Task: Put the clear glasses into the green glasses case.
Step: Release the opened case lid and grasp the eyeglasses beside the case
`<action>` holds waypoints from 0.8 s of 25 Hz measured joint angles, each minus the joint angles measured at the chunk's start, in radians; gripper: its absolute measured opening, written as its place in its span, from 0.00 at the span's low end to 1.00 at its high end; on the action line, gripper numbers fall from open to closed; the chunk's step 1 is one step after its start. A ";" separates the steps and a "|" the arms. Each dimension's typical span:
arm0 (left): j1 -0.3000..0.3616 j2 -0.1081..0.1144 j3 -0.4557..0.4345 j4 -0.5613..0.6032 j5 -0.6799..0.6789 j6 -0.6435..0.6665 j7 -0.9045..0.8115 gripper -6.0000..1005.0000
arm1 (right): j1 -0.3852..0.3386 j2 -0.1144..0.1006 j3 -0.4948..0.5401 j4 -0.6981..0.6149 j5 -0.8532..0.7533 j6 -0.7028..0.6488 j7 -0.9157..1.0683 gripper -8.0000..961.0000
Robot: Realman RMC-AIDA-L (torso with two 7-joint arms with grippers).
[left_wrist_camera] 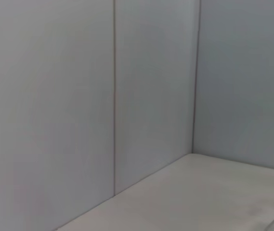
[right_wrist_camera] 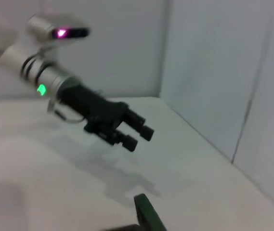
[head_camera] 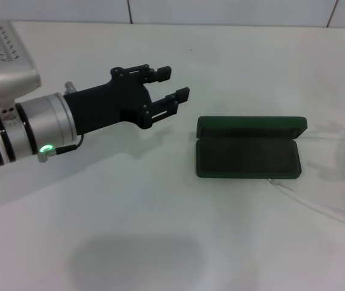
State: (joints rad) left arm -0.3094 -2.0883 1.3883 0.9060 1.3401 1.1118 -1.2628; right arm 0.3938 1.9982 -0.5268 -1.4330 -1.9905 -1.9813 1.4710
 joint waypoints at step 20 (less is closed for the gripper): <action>-0.020 0.003 -0.178 -0.096 -0.027 0.132 0.010 0.56 | 0.115 -0.017 -0.167 -0.167 -0.221 -0.006 -0.019 0.86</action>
State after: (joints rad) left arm -0.3295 -2.0854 1.2108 0.8098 1.3132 1.2442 -1.2530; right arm 0.5087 1.9813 -0.6941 -1.6000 -2.2117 -1.9875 1.4520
